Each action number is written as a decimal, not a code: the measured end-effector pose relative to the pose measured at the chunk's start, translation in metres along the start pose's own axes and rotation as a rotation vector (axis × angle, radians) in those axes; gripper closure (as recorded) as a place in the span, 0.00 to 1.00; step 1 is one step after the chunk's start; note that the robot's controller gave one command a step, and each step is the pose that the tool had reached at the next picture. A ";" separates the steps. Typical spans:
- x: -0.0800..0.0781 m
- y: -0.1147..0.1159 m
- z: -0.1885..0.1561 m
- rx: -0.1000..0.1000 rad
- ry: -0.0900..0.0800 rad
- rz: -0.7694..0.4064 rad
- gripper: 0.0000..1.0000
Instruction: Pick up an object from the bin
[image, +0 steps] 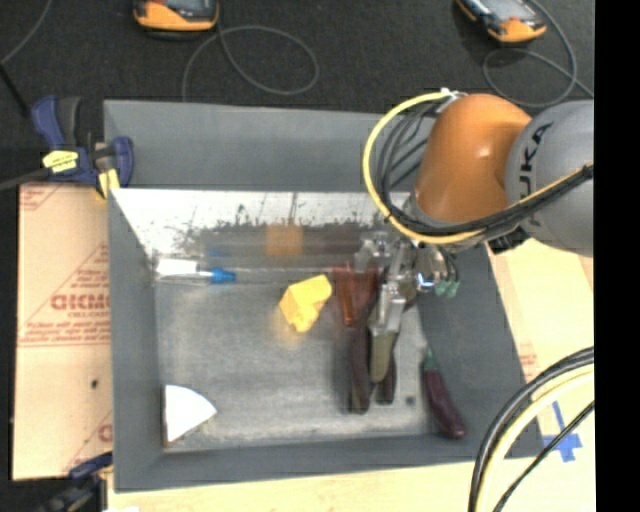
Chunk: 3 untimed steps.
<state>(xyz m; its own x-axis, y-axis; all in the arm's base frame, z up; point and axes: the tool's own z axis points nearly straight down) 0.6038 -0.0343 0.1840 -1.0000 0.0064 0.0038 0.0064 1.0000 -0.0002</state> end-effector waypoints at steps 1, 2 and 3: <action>-0.001 0.000 -0.005 0.001 -0.008 0.000 0.00; -0.002 0.001 0.022 0.000 -0.014 0.058 0.00; -0.007 0.015 0.066 -0.001 -0.012 0.220 0.00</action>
Offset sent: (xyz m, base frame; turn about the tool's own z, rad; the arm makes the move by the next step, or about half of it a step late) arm -0.0028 0.0055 -0.0916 0.1943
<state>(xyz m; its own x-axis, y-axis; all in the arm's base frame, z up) 0.6108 -0.0195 0.1179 -0.9746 0.2240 -0.0082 0.2240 0.9746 0.0017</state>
